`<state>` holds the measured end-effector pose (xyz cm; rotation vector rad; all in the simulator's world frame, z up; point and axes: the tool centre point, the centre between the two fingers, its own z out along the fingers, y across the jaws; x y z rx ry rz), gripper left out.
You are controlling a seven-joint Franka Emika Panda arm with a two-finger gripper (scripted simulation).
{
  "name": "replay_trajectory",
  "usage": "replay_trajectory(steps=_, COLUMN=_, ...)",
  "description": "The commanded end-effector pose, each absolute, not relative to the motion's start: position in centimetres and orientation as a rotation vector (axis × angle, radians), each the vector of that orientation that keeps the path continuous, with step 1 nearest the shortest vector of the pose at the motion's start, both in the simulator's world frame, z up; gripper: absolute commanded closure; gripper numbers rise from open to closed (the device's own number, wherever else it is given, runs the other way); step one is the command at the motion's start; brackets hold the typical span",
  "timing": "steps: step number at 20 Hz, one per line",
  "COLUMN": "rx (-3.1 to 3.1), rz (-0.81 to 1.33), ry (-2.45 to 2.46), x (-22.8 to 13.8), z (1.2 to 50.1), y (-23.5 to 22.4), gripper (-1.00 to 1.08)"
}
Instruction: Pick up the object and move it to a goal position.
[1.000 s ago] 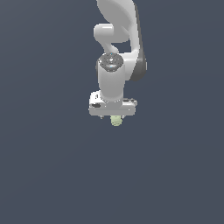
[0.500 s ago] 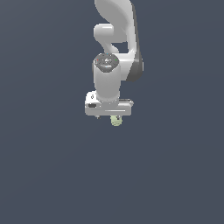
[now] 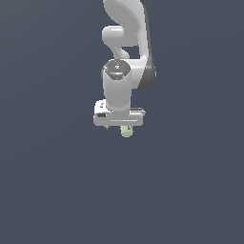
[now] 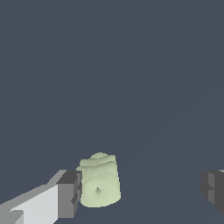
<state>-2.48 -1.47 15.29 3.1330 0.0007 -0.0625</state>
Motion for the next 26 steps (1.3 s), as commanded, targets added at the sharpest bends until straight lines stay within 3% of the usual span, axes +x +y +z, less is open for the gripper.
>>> replay_trajectory(steps=1, rx=3.134, rz=-0.058, ry=0.022, x=-3.0, z=14.7, y=-1.1, gripper=-0.92)
replay_trajectory(steps=16, rx=3.133, rz=-0.007, ry=0.219, x=-8.5, z=9.6, y=2.1, gripper=-0.92)
replay_trajectory(steps=26, rx=3.132, rz=-0.002, ry=0.244, x=-9.3, z=8.9, y=2.5, gripper=-0.92)
